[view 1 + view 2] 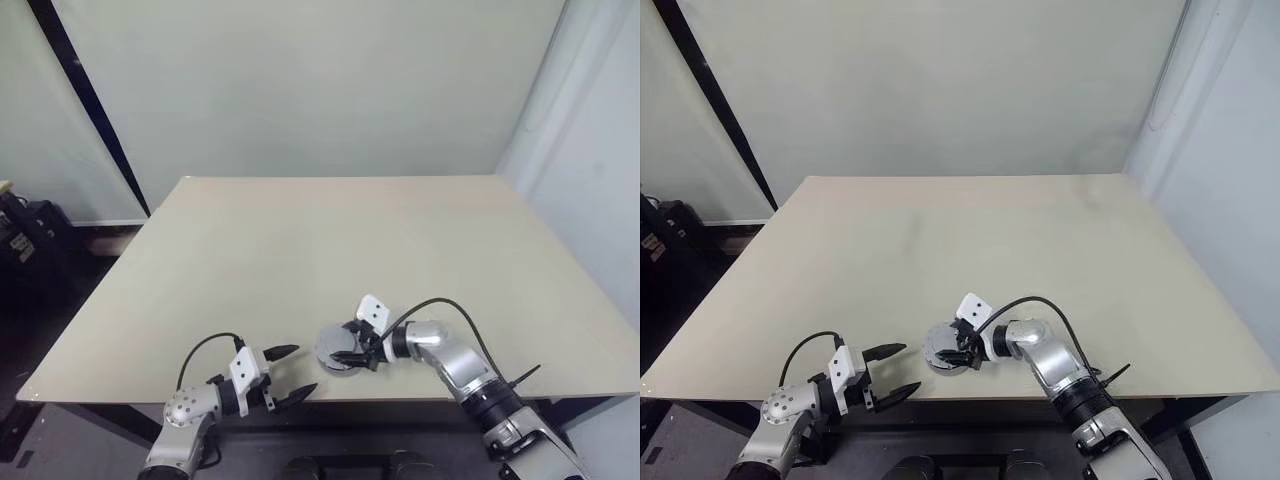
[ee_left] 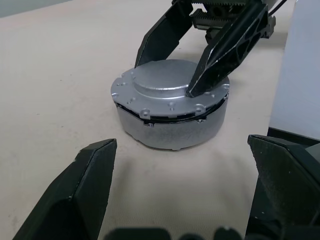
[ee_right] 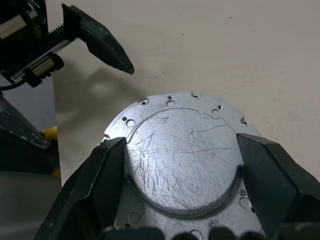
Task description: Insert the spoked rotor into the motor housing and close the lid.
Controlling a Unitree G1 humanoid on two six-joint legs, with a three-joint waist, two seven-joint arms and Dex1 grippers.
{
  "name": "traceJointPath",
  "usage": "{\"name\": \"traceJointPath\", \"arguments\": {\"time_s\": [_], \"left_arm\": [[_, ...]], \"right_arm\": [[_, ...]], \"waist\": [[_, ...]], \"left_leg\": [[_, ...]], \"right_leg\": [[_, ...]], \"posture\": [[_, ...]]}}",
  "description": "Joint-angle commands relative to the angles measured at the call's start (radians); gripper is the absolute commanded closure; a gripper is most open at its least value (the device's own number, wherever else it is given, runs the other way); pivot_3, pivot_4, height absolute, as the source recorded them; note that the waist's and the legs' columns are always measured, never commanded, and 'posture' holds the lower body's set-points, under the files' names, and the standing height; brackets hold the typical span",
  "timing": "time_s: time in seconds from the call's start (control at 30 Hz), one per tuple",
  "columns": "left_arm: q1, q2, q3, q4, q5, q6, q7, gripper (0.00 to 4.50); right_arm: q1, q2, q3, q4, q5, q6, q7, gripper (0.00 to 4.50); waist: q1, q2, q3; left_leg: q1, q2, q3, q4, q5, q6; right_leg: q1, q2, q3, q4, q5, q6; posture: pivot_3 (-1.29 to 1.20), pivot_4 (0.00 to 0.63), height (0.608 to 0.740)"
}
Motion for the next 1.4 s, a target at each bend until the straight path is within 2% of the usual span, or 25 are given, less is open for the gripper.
{"name": "traceJointPath", "arguments": {"time_s": [0.03, 0.23, 0.7, 1.03, 1.13, 1.4], "left_arm": [[-0.015, 0.004, 0.006, -0.016, -0.017, -0.004, -0.001, 0.0], [-0.013, 0.002, 0.007, -0.017, -0.017, -0.005, 0.002, 0.0], [-0.029, 0.002, 0.005, -0.009, -0.018, 0.0, -0.007, 0.0], [-0.062, -0.061, -0.01, -0.101, -0.026, 0.127, 0.064, 0.0], [-0.07, -0.064, -0.016, -0.103, -0.025, 0.167, 0.076, 0.58], [-0.093, -0.076, -0.032, -0.087, 0.0, 0.245, 0.127, 3.43]], "right_arm": [[-0.002, 0.003, 0.003, -0.056, -0.026, 0.011, -0.032, 1.26], [0.018, -0.01, 0.042, -0.063, -0.08, 0.008, -0.047, 1.26], [0.007, -0.037, 0.048, -0.053, -0.085, 0.016, -0.01, 1.26], [0.013, -0.03, 0.054, -0.055, -0.09, 0.028, -0.014, 1.26], [0.014, -0.029, 0.055, -0.056, -0.092, 0.03, -0.017, 1.26], [0.022, -0.03, 0.053, -0.068, -0.091, 0.043, -0.026, 1.26]], "waist": [[0.0, 0.0, 0.0], [0.0, 0.0, 0.0], [0.0, 0.002, -0.002], [0.0, 0.002, -0.002], [0.0, 0.003, -0.002], [0.0, 0.003, -0.003]], "left_leg": [[0.0, 0.0, 0.0, 0.0, 0.0, 0.0], [0.001, 0.0, 0.0, 0.0, 0.0, 0.0], [0.001, 0.0, 0.0, 0.0, 0.0, 0.0], [0.001, 0.0, 0.0, 0.0, 0.0, 0.0], [0.001, 0.0, 0.0, 0.001, 0.0, 0.0], [0.002, -0.001, 0.0, 0.001, 0.0, 0.0]], "right_leg": [[0.0, 0.0, 0.0, 0.0, 0.0, 0.0], [0.0, 0.0, 0.0, 0.0, 0.0, 0.0], [0.001, 0.0, 0.0, 0.0, 0.0, 0.0], [0.002, 0.0, 0.0, 0.0, 0.0, 0.0], [0.002, 0.0, 0.0, 0.0, 0.0, 0.0], [0.002, 0.0, 0.0, 0.0, 0.0, 0.0]], "posture": [[0.0, 0.0, 0.74], [0.0, 0.0, 0.74], [0.0, 0.0, 0.74], [0.0, 0.0, 0.74], [0.0, 0.0, 0.74], [0.0, 0.0, 0.74]]}}
